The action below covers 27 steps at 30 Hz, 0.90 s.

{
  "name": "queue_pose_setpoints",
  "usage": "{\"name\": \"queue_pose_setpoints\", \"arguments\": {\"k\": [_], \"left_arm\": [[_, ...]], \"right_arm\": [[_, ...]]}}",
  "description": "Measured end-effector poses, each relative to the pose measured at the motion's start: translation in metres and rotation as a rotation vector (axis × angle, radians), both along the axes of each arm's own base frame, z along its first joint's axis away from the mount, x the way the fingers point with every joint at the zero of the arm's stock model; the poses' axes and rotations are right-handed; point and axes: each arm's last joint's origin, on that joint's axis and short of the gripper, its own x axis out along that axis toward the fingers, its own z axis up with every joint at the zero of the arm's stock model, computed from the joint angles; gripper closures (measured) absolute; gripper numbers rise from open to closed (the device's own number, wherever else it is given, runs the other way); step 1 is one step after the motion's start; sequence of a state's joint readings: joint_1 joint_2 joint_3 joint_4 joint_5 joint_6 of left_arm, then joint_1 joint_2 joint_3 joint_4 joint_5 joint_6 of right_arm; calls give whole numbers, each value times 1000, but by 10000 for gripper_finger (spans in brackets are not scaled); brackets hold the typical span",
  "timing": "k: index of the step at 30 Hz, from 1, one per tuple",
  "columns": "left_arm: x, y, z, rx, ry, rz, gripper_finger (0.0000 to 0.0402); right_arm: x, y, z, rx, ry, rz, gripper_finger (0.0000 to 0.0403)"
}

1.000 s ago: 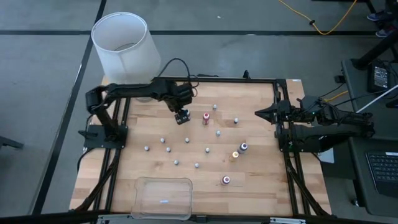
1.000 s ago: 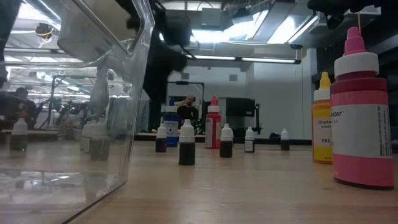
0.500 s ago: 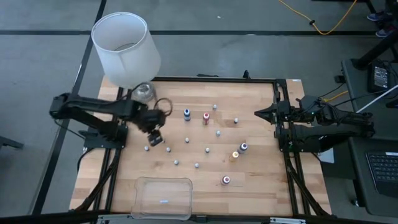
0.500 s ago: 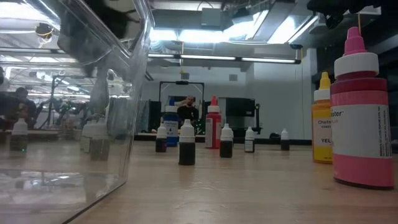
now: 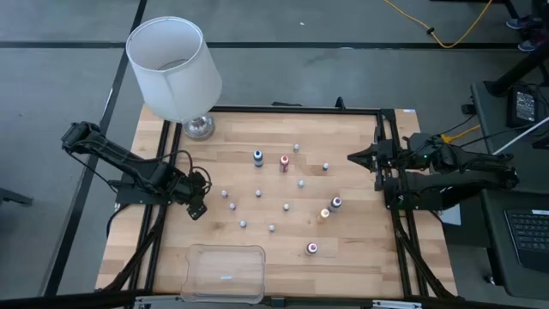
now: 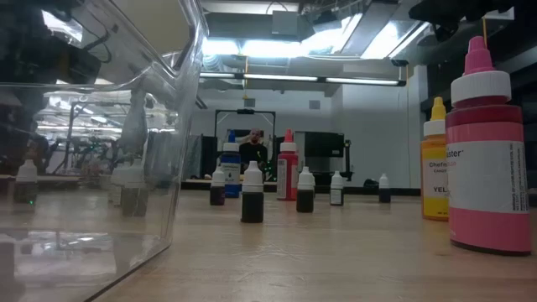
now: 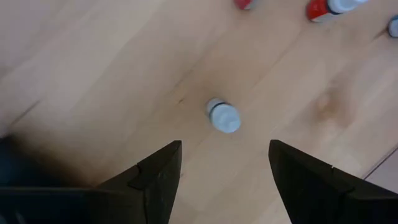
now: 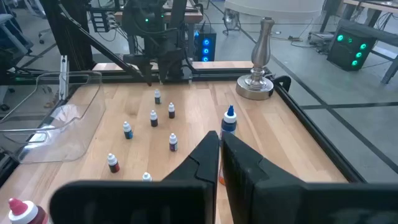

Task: Pick & Place food coloring
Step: Put the bottom small green food coloring bottle into the bin

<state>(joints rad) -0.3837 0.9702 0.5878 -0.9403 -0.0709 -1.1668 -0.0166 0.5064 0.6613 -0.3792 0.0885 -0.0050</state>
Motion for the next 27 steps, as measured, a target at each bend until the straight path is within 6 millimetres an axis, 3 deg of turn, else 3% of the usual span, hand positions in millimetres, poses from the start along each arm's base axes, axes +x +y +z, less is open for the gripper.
{"name": "queue_pose_setpoints", "arguments": {"k": [16, 27], "left_arm": [[-2, -1, -38, 75, -56, -6, 162], [-3, -1, -50, 38, -87, -8, 162]], "right_arm": [[10, 0, -5, 30, 46, -4, 379], [11, 0, -3, 30, 26, -3, 379]]}}
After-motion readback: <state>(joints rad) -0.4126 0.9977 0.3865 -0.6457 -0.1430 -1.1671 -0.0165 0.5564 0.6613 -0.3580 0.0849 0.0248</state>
